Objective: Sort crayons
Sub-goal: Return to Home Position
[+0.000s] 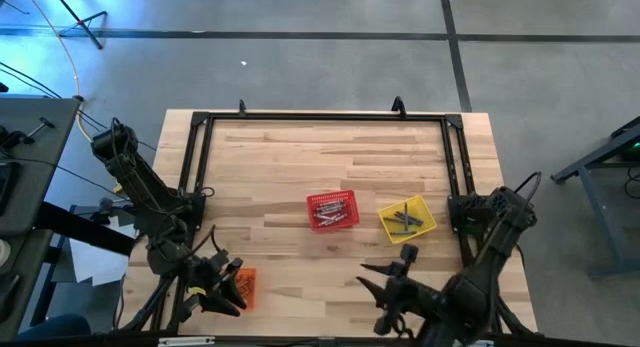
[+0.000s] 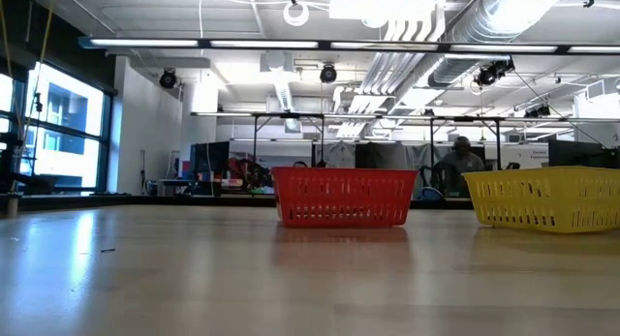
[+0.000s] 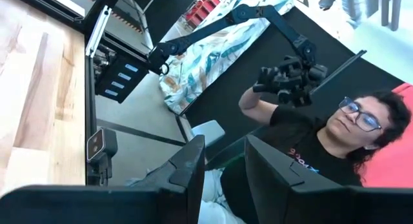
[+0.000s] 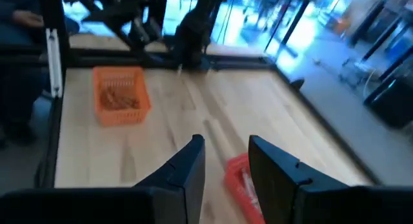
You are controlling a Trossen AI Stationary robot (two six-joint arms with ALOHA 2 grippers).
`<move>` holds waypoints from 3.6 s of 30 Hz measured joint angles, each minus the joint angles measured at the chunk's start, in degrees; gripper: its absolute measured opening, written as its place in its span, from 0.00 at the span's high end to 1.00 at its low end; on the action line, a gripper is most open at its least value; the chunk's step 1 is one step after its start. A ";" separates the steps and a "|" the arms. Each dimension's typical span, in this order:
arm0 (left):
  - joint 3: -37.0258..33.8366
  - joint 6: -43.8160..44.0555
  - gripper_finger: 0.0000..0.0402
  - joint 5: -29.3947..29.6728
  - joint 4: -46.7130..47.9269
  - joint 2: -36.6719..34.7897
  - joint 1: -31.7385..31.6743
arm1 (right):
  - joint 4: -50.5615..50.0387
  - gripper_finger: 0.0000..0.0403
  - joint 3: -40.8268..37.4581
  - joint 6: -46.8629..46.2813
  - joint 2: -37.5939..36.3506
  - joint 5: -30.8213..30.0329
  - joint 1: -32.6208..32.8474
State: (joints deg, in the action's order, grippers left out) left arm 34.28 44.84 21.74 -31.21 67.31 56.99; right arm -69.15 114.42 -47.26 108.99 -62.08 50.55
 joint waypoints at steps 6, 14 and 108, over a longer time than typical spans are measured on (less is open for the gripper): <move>0.00 6.07 0.75 -0.02 -0.01 0.00 -0.11 | 0.98 0.72 0.61 8.22 -0.02 -2.35 3.19; 0.00 8.44 0.75 -0.04 0.06 0.00 -0.11 | 2.59 0.72 0.65 -0.32 0.00 -16.07 2.95; -0.04 8.98 0.75 -0.10 0.12 0.02 -0.13 | 48.40 0.72 -95.93 61.29 -78.79 56.51 -56.31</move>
State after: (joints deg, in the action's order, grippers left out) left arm 34.24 53.82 21.63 -31.09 67.33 56.86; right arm -20.75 18.48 14.03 30.20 -5.56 -5.75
